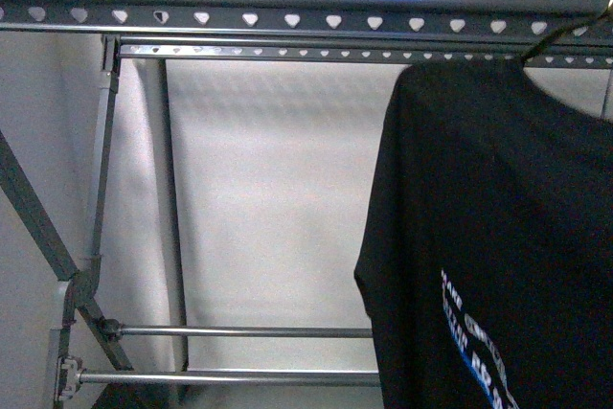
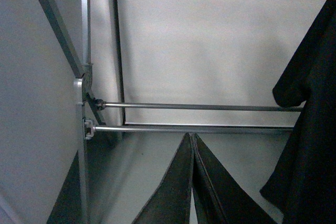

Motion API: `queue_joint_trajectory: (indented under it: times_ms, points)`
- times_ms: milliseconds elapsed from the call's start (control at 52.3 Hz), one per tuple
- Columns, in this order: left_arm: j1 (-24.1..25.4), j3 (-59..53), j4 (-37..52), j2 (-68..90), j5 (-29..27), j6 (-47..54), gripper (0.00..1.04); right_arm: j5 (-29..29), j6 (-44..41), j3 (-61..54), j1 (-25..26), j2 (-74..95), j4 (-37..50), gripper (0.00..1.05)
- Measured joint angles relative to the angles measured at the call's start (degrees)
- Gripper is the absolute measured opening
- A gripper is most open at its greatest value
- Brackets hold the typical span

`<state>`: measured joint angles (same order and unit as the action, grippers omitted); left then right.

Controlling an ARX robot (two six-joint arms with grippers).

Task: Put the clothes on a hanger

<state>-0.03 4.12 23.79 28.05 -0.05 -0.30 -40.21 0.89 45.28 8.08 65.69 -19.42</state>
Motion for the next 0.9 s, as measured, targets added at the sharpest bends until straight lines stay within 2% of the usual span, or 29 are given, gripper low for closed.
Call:
queue_joint_trajectory:
  times_ms: [96, 229, 402, 574, 899]
  points:
    - [0.00, -0.90, -1.79, -2.82, 0.02, 0.02, 0.04, 4.31, 0.46, 3.69, -1.57, 6.80, 0.59, 0.08]
    - [0.00, -1.79, -4.26, -6.12, 0.00, 0.02, 0.04, 9.55, 0.76, 15.23, -2.97, 15.87, 0.13, 0.08]
    - [0.00, -3.10, -4.28, -8.57, 0.00, 0.15, 0.04, 12.33, 0.87, 27.28, -4.48, 21.84, -2.84, 0.08]
    - [0.00, -3.10, -8.04, -12.59, 0.02, 0.17, 0.04, 18.03, 0.33, 39.82, -6.34, 29.46, -8.13, 0.08]
    - [0.00, -3.10, -13.35, -17.84, 0.02, 0.17, 0.04, 25.09, 1.66, 54.21, -8.83, 40.74, -12.04, 0.08]
